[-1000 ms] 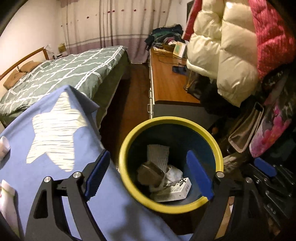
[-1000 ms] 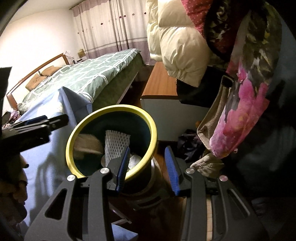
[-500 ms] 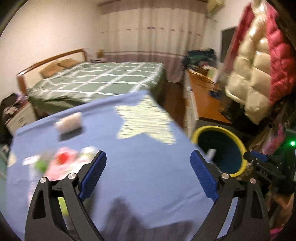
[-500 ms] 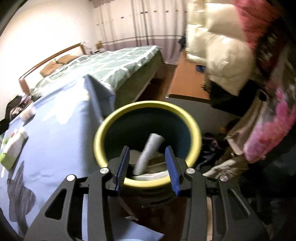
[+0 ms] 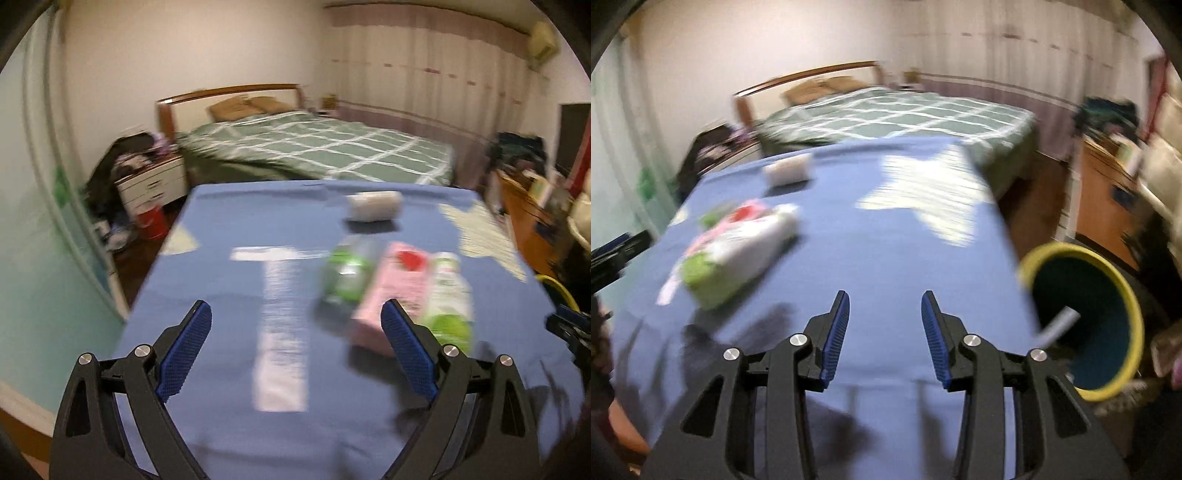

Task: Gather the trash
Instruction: 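Move the right tool back over the table toward the white bottle, then grasp the white bottle with green label using the right tool, then carry the bottle into the yellow bin and open the right tool, then grasp the pink strawberry milk carton with the left tool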

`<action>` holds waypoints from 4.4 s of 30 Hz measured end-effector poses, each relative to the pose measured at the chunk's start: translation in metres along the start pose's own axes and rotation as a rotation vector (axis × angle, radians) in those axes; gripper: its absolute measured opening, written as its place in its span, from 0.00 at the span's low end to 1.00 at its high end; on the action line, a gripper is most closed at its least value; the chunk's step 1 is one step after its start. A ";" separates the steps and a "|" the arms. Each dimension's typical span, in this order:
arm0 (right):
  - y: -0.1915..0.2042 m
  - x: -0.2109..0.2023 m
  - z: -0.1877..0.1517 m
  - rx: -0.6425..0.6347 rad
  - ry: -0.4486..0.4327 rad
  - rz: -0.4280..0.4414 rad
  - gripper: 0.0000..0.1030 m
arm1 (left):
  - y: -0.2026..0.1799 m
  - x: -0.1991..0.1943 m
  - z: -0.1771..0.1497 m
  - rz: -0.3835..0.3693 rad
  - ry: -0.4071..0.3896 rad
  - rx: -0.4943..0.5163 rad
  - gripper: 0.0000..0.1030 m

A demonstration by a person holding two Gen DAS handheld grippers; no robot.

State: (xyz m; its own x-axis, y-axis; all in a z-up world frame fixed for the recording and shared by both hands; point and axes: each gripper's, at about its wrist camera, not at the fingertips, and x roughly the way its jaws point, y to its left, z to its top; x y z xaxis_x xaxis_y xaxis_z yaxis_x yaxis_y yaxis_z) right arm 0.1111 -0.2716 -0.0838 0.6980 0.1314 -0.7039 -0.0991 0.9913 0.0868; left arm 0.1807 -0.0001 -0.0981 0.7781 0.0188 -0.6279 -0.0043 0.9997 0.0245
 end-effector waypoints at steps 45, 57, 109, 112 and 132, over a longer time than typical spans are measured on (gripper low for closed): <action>0.077 0.063 0.020 -0.009 0.069 -0.019 0.50 | 0.031 0.044 -0.015 0.063 0.024 -0.077 0.89; 0.055 0.065 0.029 0.057 0.048 0.004 0.49 | 0.029 0.045 -0.015 0.064 0.030 -0.077 0.89; -0.100 -0.066 0.052 0.342 -0.254 -0.139 0.48 | 0.027 0.047 -0.015 0.084 0.039 -0.061 0.89; -0.130 -0.065 0.045 0.391 -0.240 -0.229 0.48 | 0.025 0.048 -0.015 0.089 0.040 -0.051 0.89; -0.213 -0.020 0.005 0.517 -0.137 -0.368 0.55 | 0.022 0.051 -0.015 0.098 0.057 -0.033 0.89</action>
State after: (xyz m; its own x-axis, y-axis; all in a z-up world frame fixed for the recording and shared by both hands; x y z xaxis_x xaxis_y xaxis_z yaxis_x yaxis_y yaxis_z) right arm 0.1216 -0.4855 -0.0851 0.7085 -0.2516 -0.6593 0.4942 0.8438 0.2090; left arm 0.2108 0.0227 -0.1408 0.7362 0.1166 -0.6667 -0.1004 0.9930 0.0627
